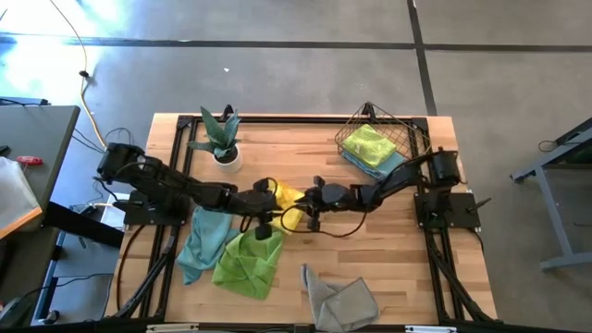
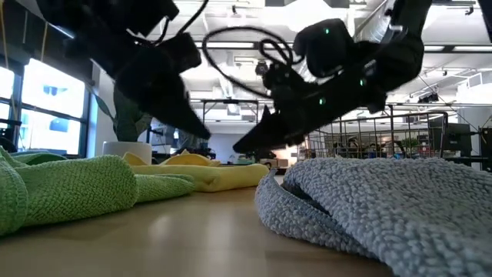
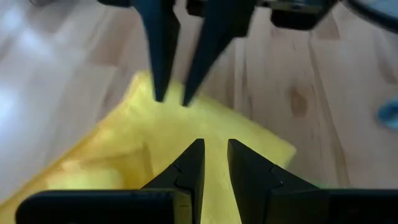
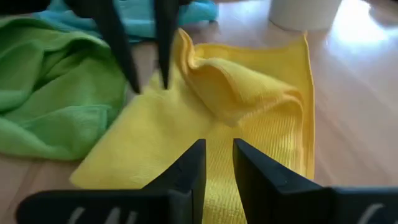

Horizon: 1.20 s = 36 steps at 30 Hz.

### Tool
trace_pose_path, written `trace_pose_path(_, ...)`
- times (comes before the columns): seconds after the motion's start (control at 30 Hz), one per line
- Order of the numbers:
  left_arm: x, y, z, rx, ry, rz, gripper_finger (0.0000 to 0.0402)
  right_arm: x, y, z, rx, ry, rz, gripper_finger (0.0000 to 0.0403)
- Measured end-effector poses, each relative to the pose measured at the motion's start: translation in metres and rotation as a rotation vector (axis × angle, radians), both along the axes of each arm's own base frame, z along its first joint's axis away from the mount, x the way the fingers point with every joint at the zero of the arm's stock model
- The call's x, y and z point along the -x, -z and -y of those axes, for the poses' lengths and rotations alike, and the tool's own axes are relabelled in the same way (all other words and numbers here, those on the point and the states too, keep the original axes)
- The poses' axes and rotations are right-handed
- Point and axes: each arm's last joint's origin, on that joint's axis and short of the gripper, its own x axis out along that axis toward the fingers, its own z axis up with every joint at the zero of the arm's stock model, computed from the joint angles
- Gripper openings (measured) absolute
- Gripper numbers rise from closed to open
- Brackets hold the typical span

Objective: Fold microfiber towels
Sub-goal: Fold the yellow towel

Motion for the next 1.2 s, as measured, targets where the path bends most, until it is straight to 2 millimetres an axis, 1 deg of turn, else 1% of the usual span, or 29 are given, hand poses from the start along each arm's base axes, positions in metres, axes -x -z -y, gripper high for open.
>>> trace_pose_path(0.1, -0.003, 0.007, 0.002, 0.000, 0.024, -0.012, 0.0062, -0.003, 0.013, -0.001, -0.010, 0.018, -0.030, 0.0059)
trace_pose_path(0.2, -0.005, 0.017, 0.002, -0.009, 0.036, -0.035, 0.0062, -0.008, 0.022, -0.003, 0.013, 0.029, -0.057, 0.0042)
trace_pose_path(0.27, -0.007, 0.024, 0.002, -0.009, 0.034, -0.052, 0.0062, -0.010, 0.024, -0.003, 0.016, 0.028, -0.074, 0.0028)
trace_pose_path(0.37, -0.008, 0.034, -0.001, -0.021, 0.013, -0.091, 0.0062, -0.009, 0.028, -0.003, 0.019, 0.030, -0.111, 0.0007)
trace_pose_path(0.47, -0.007, 0.039, -0.007, -0.057, -0.041, -0.113, 0.0062, -0.008, 0.029, -0.002, 0.013, 0.035, -0.128, 0.0004)
trace_pose_path(0.53, -0.006, 0.040, -0.013, -0.110, -0.092, -0.136, 0.0062, -0.008, 0.029, -0.002, 0.013, 0.036, -0.136, 0.0004)
trace_pose_path(0.63, -0.001, 0.040, -0.024, -0.225, -0.185, -0.183, 0.0062, -0.008, 0.030, -0.004, 0.014, 0.031, -0.147, 0.0001)
trace_pose_path(0.73, 0.002, 0.034, -0.033, -0.313, -0.269, -0.197, 0.0062, -0.007, 0.030, -0.006, 0.018, 0.028, -0.154, 0.0001)
trace_pose_path(0.87, 0.006, 0.027, -0.040, -0.393, -0.304, -0.221, 0.0062, -0.007, 0.031, -0.006, 0.019, 0.027, -0.165, 0.0000)
trace_pose_path(0.93, 0.010, 0.026, -0.044, -0.441, -0.347, -0.263, 0.0062, -0.006, 0.031, -0.006, 0.020, 0.026, -0.167, 0.0000)
trace_pose_path(1.07, 0.018, 0.023, -0.046, -0.411, -0.397, -0.299, 0.0062, -0.006, 0.031, -0.006, 0.020, 0.026, -0.169, 0.0000)
trace_pose_path(1.13, 0.020, 0.019, -0.042, -0.391, -0.392, -0.289, 0.0062, -0.006, 0.031, -0.006, 0.020, 0.025, -0.171, 0.0000)
trace_pose_path(1.2, 0.022, 0.012, -0.038, -0.415, -0.393, -0.275, 0.0062, -0.006, 0.031, -0.006, 0.020, 0.026, -0.169, 0.0000)
